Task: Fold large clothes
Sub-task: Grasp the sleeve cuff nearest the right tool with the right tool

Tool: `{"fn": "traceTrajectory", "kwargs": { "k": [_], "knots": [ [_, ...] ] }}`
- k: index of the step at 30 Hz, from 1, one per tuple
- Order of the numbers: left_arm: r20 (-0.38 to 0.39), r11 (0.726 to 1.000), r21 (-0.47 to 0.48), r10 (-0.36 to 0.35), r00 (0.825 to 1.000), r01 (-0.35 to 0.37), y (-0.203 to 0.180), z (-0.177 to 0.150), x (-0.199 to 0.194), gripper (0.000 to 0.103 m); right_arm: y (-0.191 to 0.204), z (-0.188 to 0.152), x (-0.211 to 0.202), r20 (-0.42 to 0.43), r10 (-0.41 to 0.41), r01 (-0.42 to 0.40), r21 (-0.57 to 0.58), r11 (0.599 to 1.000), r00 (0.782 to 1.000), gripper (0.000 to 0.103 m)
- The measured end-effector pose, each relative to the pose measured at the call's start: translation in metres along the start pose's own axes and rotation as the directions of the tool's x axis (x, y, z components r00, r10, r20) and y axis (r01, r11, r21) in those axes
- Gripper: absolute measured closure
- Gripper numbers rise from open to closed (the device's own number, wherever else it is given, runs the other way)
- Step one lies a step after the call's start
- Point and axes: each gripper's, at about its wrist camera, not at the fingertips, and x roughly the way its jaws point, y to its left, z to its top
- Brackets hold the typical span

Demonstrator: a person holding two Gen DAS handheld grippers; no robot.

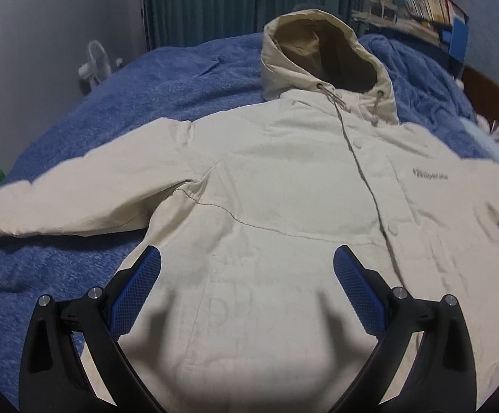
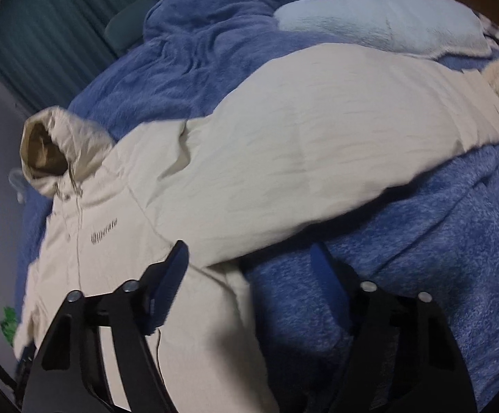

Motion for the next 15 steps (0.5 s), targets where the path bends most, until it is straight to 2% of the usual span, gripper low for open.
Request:
{"fn": "traceTrajectory", "kwargs": {
  "k": [5, 7, 9, 13, 15],
  "knots": [
    [0.017, 0.998, -0.062, 0.005, 1.0, -0.004, 0.015, 0.005, -0.001, 0.007, -0.035, 0.004, -0.003, 0.016, 0.062, -0.064, 0.157, 0.985, 0.998, 0.034],
    [0.024, 0.998, -0.065, 0.027, 0.999, -0.026, 0.019, 0.007, -0.001, 0.008, -0.043, 0.007, -0.002, 0.024, 0.044, -0.048, 0.176, 0.983, 0.999, 0.036],
    [0.027, 0.997, -0.066, 0.042, 0.999, -0.04, 0.022, 0.009, 0.0, 0.008, -0.05, 0.009, 0.004, 0.027, 0.045, -0.049, 0.199, 0.979, 0.999, 0.04],
    [0.018, 0.997, -0.077, 0.033, 0.999, -0.031, 0.028, 0.009, 0.005, 0.019, -0.069, 0.013, 0.017, 0.028, 0.088, -0.093, 0.29, 0.953, 0.996, 0.051],
    [0.01, 0.997, -0.077, 0.028, 1.0, -0.028, 0.028, 0.01, 0.008, 0.024, -0.082, 0.015, 0.017, 0.063, 0.122, -0.137, 0.339, 0.931, 0.99, 0.057]
  ]
}}
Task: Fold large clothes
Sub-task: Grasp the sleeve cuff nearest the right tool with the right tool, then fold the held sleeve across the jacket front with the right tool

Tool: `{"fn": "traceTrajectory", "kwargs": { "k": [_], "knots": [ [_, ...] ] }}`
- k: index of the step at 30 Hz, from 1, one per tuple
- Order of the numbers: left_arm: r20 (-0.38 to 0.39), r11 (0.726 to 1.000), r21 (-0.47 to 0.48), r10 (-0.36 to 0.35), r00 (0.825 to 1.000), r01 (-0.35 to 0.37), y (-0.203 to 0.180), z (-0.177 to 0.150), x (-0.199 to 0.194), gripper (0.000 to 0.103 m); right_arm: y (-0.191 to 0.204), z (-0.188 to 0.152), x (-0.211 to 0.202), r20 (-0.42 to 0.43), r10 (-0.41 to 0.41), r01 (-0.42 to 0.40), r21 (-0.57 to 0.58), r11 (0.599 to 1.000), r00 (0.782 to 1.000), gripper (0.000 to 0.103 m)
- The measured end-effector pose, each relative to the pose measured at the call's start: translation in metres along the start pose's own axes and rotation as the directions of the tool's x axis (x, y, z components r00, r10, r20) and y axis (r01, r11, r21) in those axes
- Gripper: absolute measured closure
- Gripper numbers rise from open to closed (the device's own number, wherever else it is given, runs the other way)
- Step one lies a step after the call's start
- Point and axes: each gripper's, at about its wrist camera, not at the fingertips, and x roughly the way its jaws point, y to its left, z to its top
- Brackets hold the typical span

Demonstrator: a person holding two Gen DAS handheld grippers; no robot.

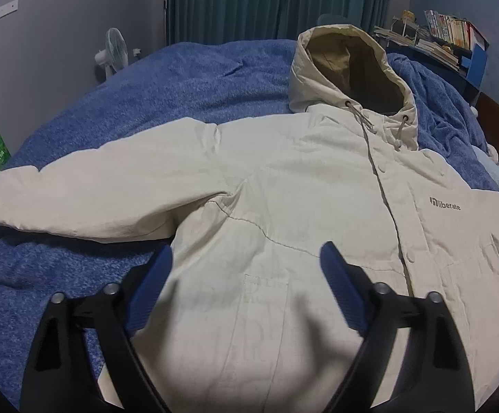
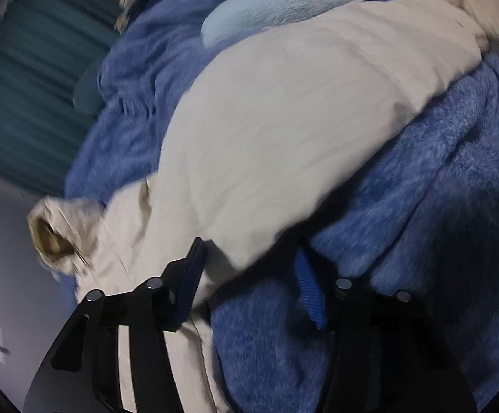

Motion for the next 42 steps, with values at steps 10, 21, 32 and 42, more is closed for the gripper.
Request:
{"fn": "traceTrajectory", "kwargs": {
  "k": [10, 21, 32, 42],
  "knots": [
    [-0.037, 1.0, 0.0, -0.011, 0.999, 0.011, -0.002, -0.002, 0.015, 0.028, -0.046, 0.028, -0.021, 0.226, 0.178, -0.22, 0.176, 0.959, 0.958, 0.074],
    [-0.035, 1.0, -0.011, -0.004, 0.999, 0.003, -0.001, -0.002, 0.017, 0.028, 0.067, 0.011, -0.075, 0.29, 0.271, -0.24, -0.138, 0.961, 0.918, 0.094],
    [-0.027, 1.0, 0.001, 0.0, 1.0, 0.0, -0.003, -0.003, 0.015, 0.028, 0.203, -0.083, -0.047, 0.022, 0.312, -0.266, -0.472, 0.841, 0.95, 0.094],
    [-0.029, 1.0, 0.02, 0.007, 1.0, -0.006, -0.006, -0.005, 0.016, 0.028, 0.226, -0.192, 0.05, -0.203, 0.027, -0.16, -0.675, 0.721, 0.979, 0.091]
  ]
}}
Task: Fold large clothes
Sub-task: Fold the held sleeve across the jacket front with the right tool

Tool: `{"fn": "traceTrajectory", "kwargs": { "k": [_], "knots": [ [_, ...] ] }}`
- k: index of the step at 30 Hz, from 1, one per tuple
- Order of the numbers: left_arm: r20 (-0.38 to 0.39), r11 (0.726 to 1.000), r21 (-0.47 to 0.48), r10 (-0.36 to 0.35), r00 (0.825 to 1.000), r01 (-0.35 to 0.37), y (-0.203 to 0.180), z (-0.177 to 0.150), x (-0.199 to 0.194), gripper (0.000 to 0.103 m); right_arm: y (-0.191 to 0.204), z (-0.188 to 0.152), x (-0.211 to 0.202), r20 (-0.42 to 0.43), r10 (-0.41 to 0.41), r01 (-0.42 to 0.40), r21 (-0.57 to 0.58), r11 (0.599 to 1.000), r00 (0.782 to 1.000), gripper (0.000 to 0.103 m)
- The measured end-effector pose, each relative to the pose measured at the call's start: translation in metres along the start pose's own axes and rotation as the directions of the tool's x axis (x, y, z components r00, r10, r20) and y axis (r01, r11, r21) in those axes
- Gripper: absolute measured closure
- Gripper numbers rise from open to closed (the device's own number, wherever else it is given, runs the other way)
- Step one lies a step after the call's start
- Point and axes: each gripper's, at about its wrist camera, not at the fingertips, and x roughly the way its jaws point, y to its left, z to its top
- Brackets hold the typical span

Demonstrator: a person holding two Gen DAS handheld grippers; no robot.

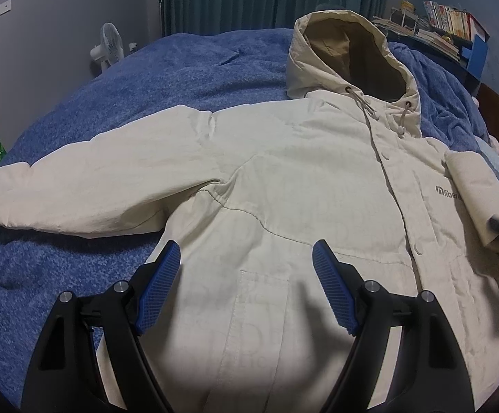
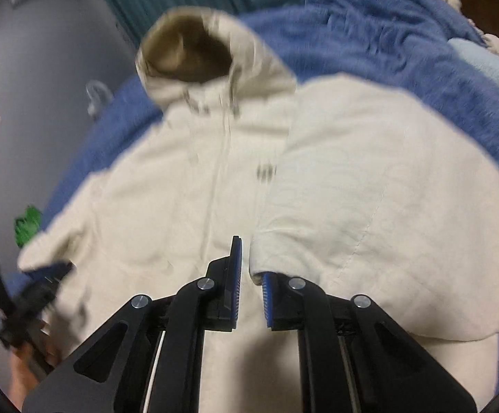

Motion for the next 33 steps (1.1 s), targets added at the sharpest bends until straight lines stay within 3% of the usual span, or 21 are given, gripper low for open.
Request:
{"fn": "traceTrajectory", "kwargs": {
  "k": [2, 4, 6, 9, 18, 24, 29, 33],
  "knots": [
    [-0.002, 1.0, 0.002, -0.001, 1.0, 0.001, 0.0, 0.0, 0.001, 0.028, -0.005, -0.006, 0.01, -0.038, -0.001, 0.002, 0.009, 1.0, 0.999, 0.091],
    [-0.01, 1.0, 0.004, -0.005, 1.0, 0.005, -0.001, 0.0, 0.003, 0.028, -0.01, -0.003, 0.016, -0.06, 0.018, -0.016, 0.028, 0.999, 0.998, 0.084],
    [-0.018, 1.0, 0.004, -0.006, 1.0, 0.006, -0.001, -0.001, 0.006, 0.028, -0.015, -0.005, 0.011, -0.07, 0.054, -0.049, 0.066, 0.997, 0.996, 0.06],
    [-0.024, 1.0, 0.001, -0.006, 1.0, 0.006, 0.0, -0.003, 0.007, 0.028, -0.022, -0.01, 0.002, -0.059, 0.073, -0.065, 0.139, 0.988, 0.996, 0.033],
    [-0.024, 1.0, -0.004, -0.012, 1.0, 0.012, 0.001, -0.003, 0.004, 0.028, -0.073, -0.045, -0.056, -0.004, 0.047, -0.041, 0.395, 0.918, 0.999, 0.028],
    [-0.024, 1.0, 0.004, -0.006, 1.0, 0.006, 0.0, -0.005, 0.003, 0.028, -0.115, -0.041, -0.091, 0.099, -0.049, -0.007, 0.498, 0.867, 0.994, 0.028],
    [-0.02, 1.0, 0.016, 0.001, 1.0, -0.001, -0.002, -0.005, 0.002, 0.028, -0.148, -0.039, -0.096, 0.124, -0.107, 0.019, 0.56, 0.828, 0.987, 0.027],
    [-0.028, 1.0, 0.011, 0.0, 1.0, 0.001, -0.001, -0.005, 0.005, 0.028, -0.164, -0.045, -0.092, 0.116, -0.108, 0.014, 0.611, 0.791, 0.987, 0.03]
  ]
}}
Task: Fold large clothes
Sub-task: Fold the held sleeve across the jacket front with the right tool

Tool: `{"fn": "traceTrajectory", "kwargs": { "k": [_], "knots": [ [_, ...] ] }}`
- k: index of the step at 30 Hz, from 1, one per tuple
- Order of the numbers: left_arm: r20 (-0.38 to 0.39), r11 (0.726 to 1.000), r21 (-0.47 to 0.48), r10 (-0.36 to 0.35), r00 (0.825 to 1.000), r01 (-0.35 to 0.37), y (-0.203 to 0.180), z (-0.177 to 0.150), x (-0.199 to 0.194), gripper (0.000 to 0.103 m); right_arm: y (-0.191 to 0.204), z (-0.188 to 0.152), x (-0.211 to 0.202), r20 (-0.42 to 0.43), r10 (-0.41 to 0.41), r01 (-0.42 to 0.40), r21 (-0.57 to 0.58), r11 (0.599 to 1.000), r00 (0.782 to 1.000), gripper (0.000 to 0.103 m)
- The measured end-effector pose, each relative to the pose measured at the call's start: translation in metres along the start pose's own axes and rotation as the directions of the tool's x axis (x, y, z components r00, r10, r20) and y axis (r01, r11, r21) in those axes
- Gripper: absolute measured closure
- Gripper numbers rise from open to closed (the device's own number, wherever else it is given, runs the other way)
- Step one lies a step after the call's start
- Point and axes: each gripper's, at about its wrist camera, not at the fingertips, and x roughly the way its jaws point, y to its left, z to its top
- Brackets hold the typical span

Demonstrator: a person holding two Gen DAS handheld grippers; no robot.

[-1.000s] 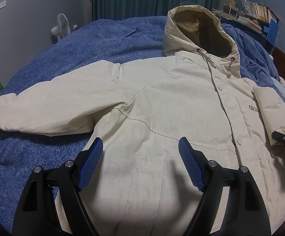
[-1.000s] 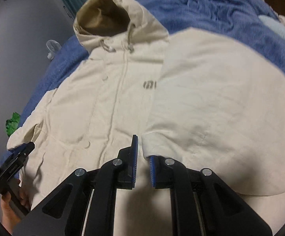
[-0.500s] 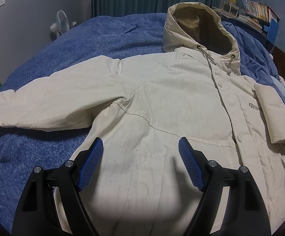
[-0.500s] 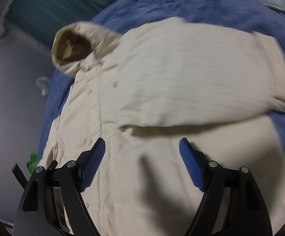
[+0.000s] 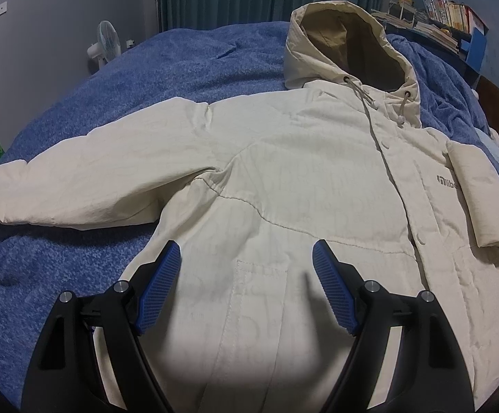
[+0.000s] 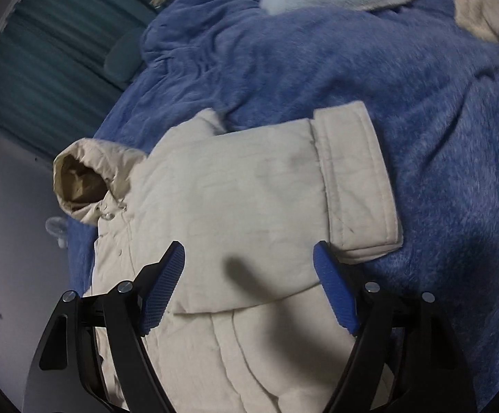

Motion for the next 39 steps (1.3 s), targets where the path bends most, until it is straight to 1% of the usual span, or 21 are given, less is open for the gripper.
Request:
{"fn": "traceTrajectory", "kwargs": {
  "k": [2, 5, 7, 10, 11, 12, 14, 16, 18, 20, 22, 23, 24, 25, 26, 27, 32, 34, 36, 38, 39],
  "knots": [
    [-0.004, 1.0, -0.001, -0.001, 1.0, 0.001, 0.0, 0.0, 0.002, 0.028, -0.005, 0.0, -0.001, 0.02, -0.009, 0.009, 0.027, 1.0, 1.0, 0.035],
    [-0.008, 1.0, -0.001, -0.002, 1.0, 0.002, 0.0, 0.0, 0.003, 0.028, -0.012, 0.002, -0.012, 0.07, -0.01, 0.006, 0.057, 0.998, 0.998, 0.035],
    [-0.01, 1.0, 0.0, -0.002, 1.0, 0.002, 0.0, -0.001, 0.004, 0.028, -0.016, 0.005, -0.012, 0.075, -0.037, 0.033, 0.051, 0.998, 0.997, 0.035],
    [-0.011, 1.0, 0.005, 0.0, 1.0, 0.0, -0.002, -0.001, 0.005, 0.028, -0.023, 0.006, -0.012, 0.086, -0.04, 0.032, 0.089, 0.996, 0.995, 0.036],
    [-0.011, 1.0, 0.007, 0.0, 1.0, 0.0, -0.003, -0.001, 0.006, 0.028, -0.022, 0.006, -0.014, 0.092, -0.051, 0.043, 0.086, 0.995, 0.994, 0.034],
    [-0.011, 1.0, 0.008, 0.001, 1.0, -0.001, -0.003, -0.002, 0.006, 0.028, -0.019, 0.006, -0.018, 0.108, -0.092, 0.084, 0.072, 0.994, 0.99, 0.028],
    [-0.012, 1.0, 0.011, 0.004, 1.0, -0.003, -0.003, -0.002, 0.006, 0.028, -0.017, 0.008, -0.026, 0.143, -0.101, 0.095, 0.048, 0.994, 0.985, 0.027],
    [-0.012, 1.0, 0.014, 0.005, 1.0, -0.005, -0.004, -0.002, 0.006, 0.028, -0.021, 0.011, -0.024, 0.132, -0.14, 0.136, 0.045, 0.99, 0.981, 0.024],
    [-0.011, 1.0, 0.018, 0.004, 1.0, -0.004, -0.004, -0.002, 0.006, 0.028, -0.038, 0.015, -0.01, 0.067, -0.164, 0.158, 0.09, 0.983, 0.984, 0.022],
    [-0.012, 1.0, 0.02, 0.004, 1.0, -0.004, -0.004, -0.002, 0.006, 0.028, -0.05, 0.014, 0.007, -0.011, -0.136, 0.136, 0.125, 0.983, 0.991, 0.021],
    [-0.013, 1.0, 0.019, 0.003, 1.0, -0.003, -0.004, -0.002, 0.007, 0.028, -0.049, 0.011, 0.01, -0.018, -0.098, 0.099, 0.134, 0.986, 0.995, 0.023],
    [-0.013, 1.0, 0.019, 0.003, 1.0, -0.003, -0.004, -0.002, 0.007, 0.028, -0.045, 0.009, 0.008, -0.009, -0.095, 0.095, 0.117, 0.989, 0.995, 0.036],
    [-0.013, 1.0, 0.018, 0.002, 1.0, -0.001, -0.004, -0.002, 0.006, 0.028, -0.037, 0.008, 0.003, 0.013, -0.091, 0.089, 0.084, 0.992, 0.996, 0.053],
    [-0.012, 1.0, 0.017, 0.001, 1.0, -0.001, -0.004, -0.002, 0.007, 0.028, -0.031, 0.006, 0.0, 0.031, -0.063, 0.061, 0.064, 0.996, 0.998, 0.063],
    [-0.011, 1.0, 0.017, 0.001, 1.0, -0.001, -0.004, -0.002, 0.007, 0.028, -0.025, 0.005, -0.001, 0.031, -0.014, 0.013, 0.046, 0.999, 0.999, 0.103],
    [-0.011, 1.0, 0.017, 0.002, 1.0, -0.002, -0.005, -0.002, 0.007, 0.028, -0.015, 0.002, -0.003, 0.026, 0.031, -0.032, 0.03, 0.999, 0.999, 0.101],
    [-0.009, 1.0, 0.027, 0.008, 1.0, -0.008, -0.007, -0.003, 0.007, 0.028, 0.032, -0.018, -0.002, 0.0, 0.051, -0.05, -0.145, 0.988, 0.999, 0.101],
    [-0.009, 1.0, 0.026, 0.008, 1.0, -0.007, -0.007, -0.003, 0.007, 0.028, 0.038, -0.016, -0.006, 0.016, 0.052, -0.049, -0.166, 0.985, 0.999, 0.101],
    [-0.009, 1.0, 0.027, 0.008, 1.0, -0.008, -0.007, -0.003, 0.007, 0.028, 0.038, -0.012, -0.006, 0.009, 0.083, -0.08, -0.168, 0.982, 0.997, 0.101],
    [-0.01, 0.999, 0.032, 0.009, 1.0, -0.009, -0.007, -0.004, 0.007, 0.028, 0.042, -0.01, -0.003, -0.017, 0.133, -0.134, -0.173, 0.976, 0.991, 0.102],
    [-0.011, 0.999, 0.038, 0.012, 1.0, -0.012, -0.008, -0.004, 0.008, 0.028, 0.048, -0.013, 0.0, -0.04, 0.181, -0.185, -0.174, 0.967, 0.983, 0.102]
  ]
}}
